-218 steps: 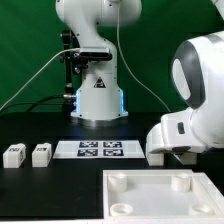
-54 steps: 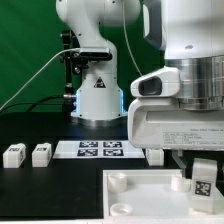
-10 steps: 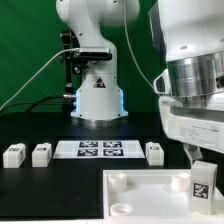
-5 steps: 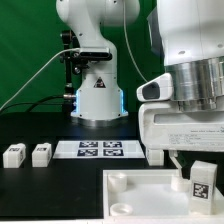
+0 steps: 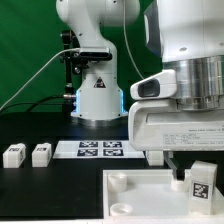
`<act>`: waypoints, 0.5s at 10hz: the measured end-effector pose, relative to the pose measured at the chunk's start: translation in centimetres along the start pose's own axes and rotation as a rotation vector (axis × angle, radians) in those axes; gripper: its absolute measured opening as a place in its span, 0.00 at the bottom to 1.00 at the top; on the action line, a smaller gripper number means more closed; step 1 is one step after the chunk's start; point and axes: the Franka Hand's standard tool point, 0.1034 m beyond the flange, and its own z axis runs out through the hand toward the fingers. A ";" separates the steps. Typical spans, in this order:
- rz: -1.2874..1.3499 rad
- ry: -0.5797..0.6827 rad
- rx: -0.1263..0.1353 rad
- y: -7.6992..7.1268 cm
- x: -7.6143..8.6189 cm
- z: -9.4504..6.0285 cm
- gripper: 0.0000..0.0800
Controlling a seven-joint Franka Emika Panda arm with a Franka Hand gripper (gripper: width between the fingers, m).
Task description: Assemble one leg
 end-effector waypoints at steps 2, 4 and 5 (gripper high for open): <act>0.193 -0.004 -0.001 0.2 0.0 0.1 0.37; 0.392 -0.007 0.003 0.2 0.0 0.1 0.37; 0.448 -0.007 0.003 0.2 0.0 0.1 0.37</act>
Offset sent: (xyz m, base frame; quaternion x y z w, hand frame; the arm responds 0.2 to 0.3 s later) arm 0.0000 0.0000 0.0000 0.0000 0.0000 0.2667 0.9638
